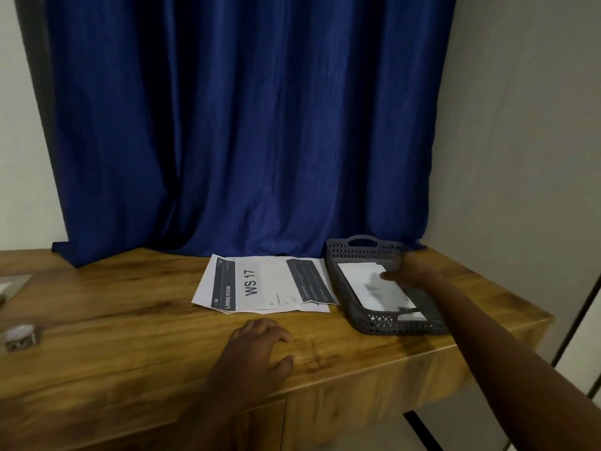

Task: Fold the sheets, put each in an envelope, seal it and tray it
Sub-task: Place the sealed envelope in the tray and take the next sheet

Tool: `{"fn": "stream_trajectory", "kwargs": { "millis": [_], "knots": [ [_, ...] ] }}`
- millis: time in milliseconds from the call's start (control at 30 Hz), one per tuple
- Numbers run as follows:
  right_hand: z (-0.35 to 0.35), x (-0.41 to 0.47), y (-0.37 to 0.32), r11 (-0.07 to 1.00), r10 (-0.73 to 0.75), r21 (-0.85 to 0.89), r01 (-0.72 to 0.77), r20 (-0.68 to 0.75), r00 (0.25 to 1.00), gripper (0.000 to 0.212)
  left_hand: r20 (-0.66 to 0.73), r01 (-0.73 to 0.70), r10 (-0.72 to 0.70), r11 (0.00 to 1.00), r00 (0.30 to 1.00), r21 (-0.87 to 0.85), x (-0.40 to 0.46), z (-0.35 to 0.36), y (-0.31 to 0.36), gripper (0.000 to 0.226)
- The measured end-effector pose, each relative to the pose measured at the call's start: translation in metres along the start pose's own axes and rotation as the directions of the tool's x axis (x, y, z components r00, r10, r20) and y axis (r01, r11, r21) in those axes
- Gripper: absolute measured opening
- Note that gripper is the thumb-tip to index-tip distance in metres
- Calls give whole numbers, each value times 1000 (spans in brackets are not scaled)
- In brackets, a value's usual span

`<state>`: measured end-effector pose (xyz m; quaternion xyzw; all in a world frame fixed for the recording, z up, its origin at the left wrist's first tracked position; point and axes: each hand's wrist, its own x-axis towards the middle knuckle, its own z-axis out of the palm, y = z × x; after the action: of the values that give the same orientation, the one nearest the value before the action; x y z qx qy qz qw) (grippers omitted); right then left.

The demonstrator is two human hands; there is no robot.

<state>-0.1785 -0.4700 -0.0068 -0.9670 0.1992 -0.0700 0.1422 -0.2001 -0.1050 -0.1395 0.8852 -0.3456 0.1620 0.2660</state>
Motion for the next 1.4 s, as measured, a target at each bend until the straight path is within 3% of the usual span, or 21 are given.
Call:
{"fn": "stream_trajectory", "kwargs": {
  "millis": [100,167,233,333,433,500,600,700,833,1000,1133,1300,1400],
  "knots": [
    [-12,-15,-40,982,-189,11,190,-48,981,31,3,-2,2,1000,1000,-6,0,1,-1,41],
    [-10,-35,-70,951,-298,69,302,-65,952,27,6,2,-2,1000,1000,-13,-1,1,-1,40],
    [2,-59,-100,897,-423,111,428,-67,904,28,4,6,-6,1000,1000,-22,-3,-1,1,40],
    [43,-71,-133,853,-520,-29,521,32,854,48,12,19,-18,998,1000,-61,-6,-5,4,39],
    [94,-69,-153,872,-489,26,488,85,868,80,1,60,-60,986,998,-154,-7,-11,7,38],
    [125,-66,-162,863,-505,29,504,84,859,86,-39,106,-119,961,992,-254,-11,-17,4,36],
    [155,-66,-168,853,-517,-38,520,61,854,78,-59,168,-195,938,979,-302,-21,-35,-12,32],
    [166,-70,-166,869,-494,17,494,-24,869,64,-65,221,-231,966,971,-133,-38,-59,-50,27],
    [167,-73,-167,825,-564,-73,560,-126,816,50,-100,273,-278,960,955,-59,-59,-83,-85,28],
    [164,-81,-169,788,-616,-148,598,-211,759,39,-112,209,-201,976,973,62,-63,-77,-78,51],
    [161,-86,-168,771,-636,-212,600,-255,728,35,-124,236,-226,969,966,75,-64,-76,-77,64],
    [151,-95,-170,809,-564,-57,584,-352,747,26,-110,272,-266,961,958,44,-64,-77,-74,77],
    [148,-107,-169,802,-534,16,597,-430,728,26,-131,267,-275,961,953,-71,-65,-79,-74,78]
  ]
}}
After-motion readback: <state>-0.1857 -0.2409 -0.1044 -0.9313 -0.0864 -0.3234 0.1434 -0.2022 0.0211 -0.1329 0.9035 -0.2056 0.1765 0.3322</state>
